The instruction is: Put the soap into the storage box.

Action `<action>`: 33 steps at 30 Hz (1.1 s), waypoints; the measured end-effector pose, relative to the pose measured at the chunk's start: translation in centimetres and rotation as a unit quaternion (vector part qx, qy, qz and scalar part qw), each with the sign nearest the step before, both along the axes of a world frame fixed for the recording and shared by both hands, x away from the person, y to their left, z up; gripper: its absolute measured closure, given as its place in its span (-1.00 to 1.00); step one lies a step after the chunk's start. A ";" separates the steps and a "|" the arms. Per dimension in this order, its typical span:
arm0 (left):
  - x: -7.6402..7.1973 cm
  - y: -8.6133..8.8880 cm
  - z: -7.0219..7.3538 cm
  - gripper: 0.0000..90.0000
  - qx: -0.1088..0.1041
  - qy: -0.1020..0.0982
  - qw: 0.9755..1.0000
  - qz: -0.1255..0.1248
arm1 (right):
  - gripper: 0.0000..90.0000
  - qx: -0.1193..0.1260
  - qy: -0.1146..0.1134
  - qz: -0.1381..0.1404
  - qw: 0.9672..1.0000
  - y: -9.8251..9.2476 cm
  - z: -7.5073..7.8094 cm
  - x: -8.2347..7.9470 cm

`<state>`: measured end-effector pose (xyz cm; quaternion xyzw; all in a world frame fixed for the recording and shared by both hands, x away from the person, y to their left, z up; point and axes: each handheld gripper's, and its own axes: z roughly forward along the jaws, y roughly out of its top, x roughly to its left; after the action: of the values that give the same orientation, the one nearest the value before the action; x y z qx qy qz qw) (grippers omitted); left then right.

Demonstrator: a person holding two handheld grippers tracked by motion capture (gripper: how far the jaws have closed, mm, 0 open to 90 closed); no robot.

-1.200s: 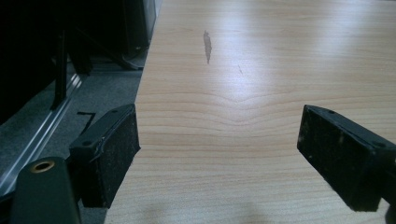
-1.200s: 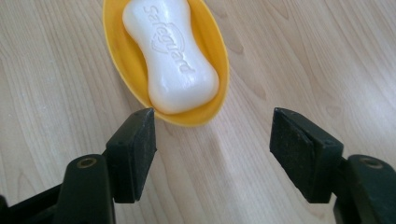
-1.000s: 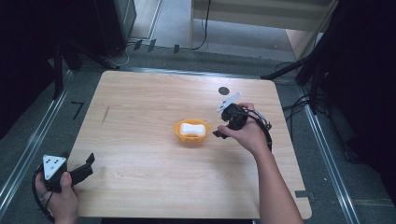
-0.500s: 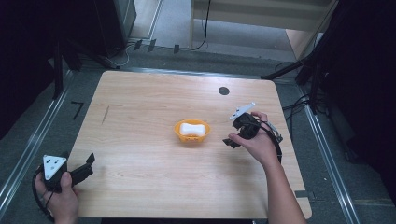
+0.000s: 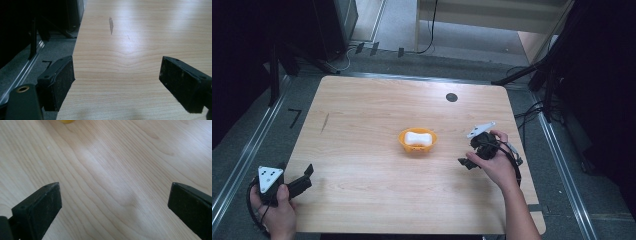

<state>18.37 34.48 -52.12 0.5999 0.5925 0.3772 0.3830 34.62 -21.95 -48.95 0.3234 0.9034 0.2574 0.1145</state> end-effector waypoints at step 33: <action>0.0 -0.1 0.0 -0.71 0.002 -0.001 1.000 0.000 | -1.00 0.099 -0.029 -0.103 0.989 -7.9 -3.7 -6.6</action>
<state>18.34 34.37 -52.14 0.6002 0.5913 0.3789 0.3829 28.06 -29.86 -52.69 0.4172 0.8315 0.3417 0.1337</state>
